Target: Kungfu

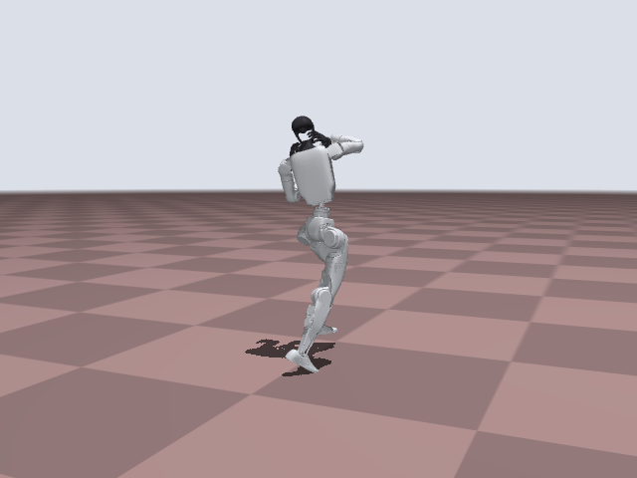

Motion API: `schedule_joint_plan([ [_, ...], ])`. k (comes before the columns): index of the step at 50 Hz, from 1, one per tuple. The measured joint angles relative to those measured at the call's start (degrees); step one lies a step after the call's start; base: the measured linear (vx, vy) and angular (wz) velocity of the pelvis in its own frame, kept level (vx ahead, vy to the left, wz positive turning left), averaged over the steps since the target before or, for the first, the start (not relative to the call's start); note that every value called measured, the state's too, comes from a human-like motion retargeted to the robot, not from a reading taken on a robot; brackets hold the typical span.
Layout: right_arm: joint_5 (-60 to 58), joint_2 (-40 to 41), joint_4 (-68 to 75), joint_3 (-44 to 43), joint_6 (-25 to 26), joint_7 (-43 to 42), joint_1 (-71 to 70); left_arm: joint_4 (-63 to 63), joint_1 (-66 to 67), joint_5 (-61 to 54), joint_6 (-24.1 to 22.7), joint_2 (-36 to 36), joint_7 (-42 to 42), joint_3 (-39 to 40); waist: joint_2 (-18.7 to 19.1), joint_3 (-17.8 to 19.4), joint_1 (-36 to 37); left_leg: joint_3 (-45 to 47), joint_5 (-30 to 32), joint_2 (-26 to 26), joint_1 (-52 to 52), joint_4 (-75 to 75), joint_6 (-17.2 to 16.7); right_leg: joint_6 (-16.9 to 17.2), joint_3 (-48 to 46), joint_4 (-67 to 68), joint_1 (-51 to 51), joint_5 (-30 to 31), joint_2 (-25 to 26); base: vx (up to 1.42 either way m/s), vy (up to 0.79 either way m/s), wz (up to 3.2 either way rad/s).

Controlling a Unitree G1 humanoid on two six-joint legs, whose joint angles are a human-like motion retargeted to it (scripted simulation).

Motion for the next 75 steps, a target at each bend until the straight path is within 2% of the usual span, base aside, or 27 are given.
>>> schedule_joint_plan([
  [3,-7.3,-0.5,-0.8,2.1,-3.2,-0.4,-10.2,-5.2,-3.7,9.8,-5.0,-2.7,15.9,-1.0,-2.0,1.1,2.0,-1.0,-0.8,-0.3,-4.6,2.5,0.5,0.0,-6.9,-1.5,0.0,-11.8,-1.7,-0.15,-0.36,0.31],
  [7,-10.9,4.4,-0.1,0.8,-6.3,1.5,-12.6,-9.5,-5.4,16.3,-4.8,-1.5,24.8,0.1,1.8,1.4,-0.8,-0.9,0.4,2.3,-6.6,3.1,0.0,0.0,-7.1,1.2,-2.1,-20.1,0.4,-0.42,-0.07,0.03],
  [11,-12.3,6.4,0.5,-0.2,-2.7,-1.3,-9.9,-10.3,-4.5,18.2,-2.2,0.3,25.4,0.3,3.7,0.6,-3.6,-0.8,3.7,2.8,-6.8,1.0,-0.3,0.0,-7.8,1.2,-2.5,-22.4,0.4,-0.34,-0.06,0.04],
  [18,-12.5,7.1,3.6,-2.3,-4.7,-1.8,-4.0,-9.3,-3.3,16.2,1.1,-1.0,27.5,-1.6,6.6,1.2,-6.3,3.8,8.6,3.9,-1.8,-7.6,1.5,0.0,-7.9,1.3,-2.7,-21.1,-3.4,-0.27,0.05,-0.29],
  [23,-9.0,11.4,9.0,-6.8,-6.2,2.9,4.9,-7.0,-1.8,7.4,7.1,-1.4,25.5,-0.7,9.9,1.7,-9.7,8.8,10.3,6.8,3.9,-14.1,2.8,-0.5,-6.4,3.5,-4.5,-20.0,-7.3,-0.39,0.08,-0.91],
  [27,-1.9,17.3,13.8,-9.9,-4.5,9.1,13.4,-1.7,1.0,0.6,6.3,-1.1,23.5,3.6,12.7,1.6,-12.3,14.6,11.5,12.1,8.7,-19.2,2.9,-3.0,-2.9,5.8,-9.1,-19.8,-8.9,-0.49,0.05,-1.7],
  [32,9.1,22.8,14.8,-12.9,-3.5,12.4,24.1,7.2,8.9,-1.0,6.1,0.6,24.3,13.1,16.7,0.3,-16.0,25.5,13.2,20.7,16.0,-26.3,1.4,-9.7,-6.6,9.3,-15.7,-19.3,-13.1,-0.63,-0.1,-2.25],
  [35,12.8,21.6,15.6,-14.5,-3.5,16.0,30.5,9.4,15.1,-0.7,7.7,2.6,20.4,19.9,18.5,-1.6,-18.5,32.4,15.7,25.2,20.6,-31.5,-0.4,-15.8,-19.1,14.5,-18.3,-16.0,-20.0,-0.54,-0.17,-2.39],
  [37,15.8,19.0,16.1,-15.0,-4.3,20.2,34.7,9.4,18.6,1.6,10.1,4.5,15.1,23.7,18.2,-3.0,-22.3,35.7,18.6,25.4,23.2,-34.8,-1.0,-12.3,-20.9,14.7,-20.4,-13.5,-22.2,-0.47,-0.35,-1.67],
  [39,19.9,15.3,16.7,-16.4,-5.6,26.5,39.6,8.9,21.0,4.7,12.6,6.6,9.2,25.9,17.6,-4.1,-27.2,37.8,23.8,24.3,25.7,-38.6,-0.7,-7.4,-13.5,14.4,-23.9,-14.9,-21.0,-0.33,-0.5,-0.9],
  [41,22.9,11.3,17.9,-19.8,-6.0,33.0,46.1,8.8,21.9,9.4,14.4,8.5,3.1,25.5,18.0,-5.2,-32.0,38.7,31.4,24.6,27.4,-42.7,0.9,-7.2,-7.6,15.6,-26.5,-18.1,-17.1,-0.19,-0.68,-0.49],
  [43,23.9,6.8,20.2,-26.2,-5.1,38.3,54.4,10.1,20.7,15.5,15.9,9.2,-2.2,22.0,17.5,-6.7,-35.1,40.5,39.7,25.7,28.0,-45.8,3.1,-8.4,-10.6,14.8,-26.8,-18.7,-16.2,-0.26,-0.82,-0.48],
  [45,20.7,2.8,24.2,-35.0,-3.1,42.2,63.5,13.0,17.6,21.7,16.3,8.6,-5.7,16.0,16.1,-7.7,-37.4,42.5,41.3,25.7,28.4,-46.9,4.8,-10.2,-13.3,12.6,-26.3,-18.6,-15.2,-0.41,-0.8,-0.45],
  [48,1.4,-5.8,34.9,-49.8,3.1,39.3,75.4,19.3,10.7,27.0,15.9,4.2,-7.2,1.8,14.6,-6.9,-38.8,35.5,30.3,23.5,27.1,-39.8,-0.7,-12.2,-9.8,8.4,-26.2,-16.8,-10.7,-0.4,-0.64,-0.54],
  [50,-15.5,-11.3,47.8,-56.4,11.4,33.5,79.0,23.1,6.8,27.2,15.9,-0.3,-8.5,-7.2,12.9,-6.9,-37.4,32.1,22.2,20.3,26.1,-33.7,-2.8,-13.2,-9.3,4.8,-25.7,-14.6,-9.9,-0.31,-0.52,-1.28],
  [52,-27.5,-16.1,64.8,-58.6,19.8,33.4,77.1,24.2,4.1,26.7,17.6,-3.7,-9.8,-14.1,11.4,-7.4,-36.1,32.8,15.9,16.2,25.4,-28.7,-2.8,-13.9,-10.3,1.8,-25.1,-12.8,-9.9,-0.16,-0.34,-1.57],
  [55,-35.7,-18.6,93.7,-60.4,34.1,39.7,66.0,23.0,0.6,27.3,21.1,-6.2,-12.5,-19.5,11.4,-7.7,-35.0,30.9,8.5,9.0,23.4,-24.0,-2.7,-15.8,-8.7,-1.7,-24.9,-11.1,-6.7,-0.08,-0.23,-1.49],
  [57,-26.5,-18.7,107.0,-62.7,44.4,45.8,57.7,21.0,-1.3,29.0,22.5,-5.8,-13.4,-19.8,11.7,-7.3,-34.0,29.9,4.8,4.5,22.2,-24.5,-1.9,-16.8,-7.0,-3.5,-24.6,-10.4,-4.9,-0.04,-0.17,-1.65],
  [58,-19.8,-19.2,110.4,-63.5,44.4,49.7,55.0,20.1,-2.1,30.1,22.9,-5.3,-13.7,-19.4,11.8,-7.1,-33.8,29.1,3.5,2.6,21.3,-25.2,-0.9,-17.1,-6.9,-4.3,-24.2,-10.4,-4.1,0.0,-0.23,-1.59],
  [60,-1.8,-19.9,111.5,-61.6,37.8,60.3,53.0,19.3,-3.3,32.0,22.9,-4.5,-13.5,-18.6,11.1,-6.5,-32.9,27.5,1.7,-0.1,20.1,-27.5,2.0,-17.3,-6.6,-5.0,-23.3,-10.8,-2.3,0.06,-0.32,-1.6],
  [63,13.1,-18.6,111.5,-56.8,28.0,64.2,51.9,19.1,-3.0,31.9,21.9,-4.1,-12.1,-18.6,7.7,-5.4,-29.7,26.0,7.4,-2.0,19.9,-30.9,14.4,-15.9,-3.1,-3.7,-22.3,-12.5,-0.8,0.09,-0.35,-1.77],
  [65,10.9,-16.2,111.5,-56.7,25.5,62.0,51.1,19.4,-2.9,30.6,20.9,-3.7,-12.4,-17.3,5.9,-4.9,-29.1,21.7,4.8,-2.7,21.3,-29.8,13.1,-11.4,-1.3,-0.8,-22.7,-13.2,0.0,0.13,-0.22,-1.73],
  [67,7.0,-11.8,111.1,-55.0,24.7,59.1,50.7,20.6,-3.3,30.0,19.7,-2.3,-14.2,-14.5,3.0,-4.9,-27.5,23.9,3.2,1.1,22.6,-30.3,10.0,-1.8,2.0,7.8,-28.7,-11.3,3.2,-0.07,-0.8,-2.3],
  [68,6.1,-9.4,110.3,-53.9,24.1,58.6,50.4,20.9,-4.1,30.1,19.4,-1.2,-15.0,-13.2,1.5,-5.1,-27.7,24.6,2.7,6.8,20.9,-28.6,6.1,-0.5,0.8,14.4,-34.6,-8.9,9.2,-0.58,-1.79,-1.83],
  [70,5.0,-5.8,108.6,-50.5,21.8,59.6,50.7,21.3,-5.8,30.6,19.2,-0.2,-15.6,-12.8,2.5,-5.6,-29.2,29.3,3.4,17.4,17.7,-24.3,2.2,0.0,-13.9,27.3,-46.1,-2.8,12.5,-0.85,-1.68,-1.1],
  [72,4.0,-3.2,106.9,-49.0,20.9,62.1,51.7,22.4,-6.7,31.1,18.7,-1.0,-15.7,-12.1,4.5,-5.1,-31.1,28.1,2.3,21.3,15.1,-21.1,2.8,0.0,-16.4,44.1,-55.1,-4.5,9.2,-0.16,-0.05,-0.37],
  [75,0.1,1.5,106.0,-50.9,21.1,65.9,54.8,26.5,-6.3,32.1,17.9,-3.7,-17.0,-11.0,11.5,-4.1,-36.5,21.8,1.0,23.9,12.2,-21.7,7.9,0.0,-15.5,64.6,-65.1,-4.3,-4.0,0.33,0.8,0.74],
])
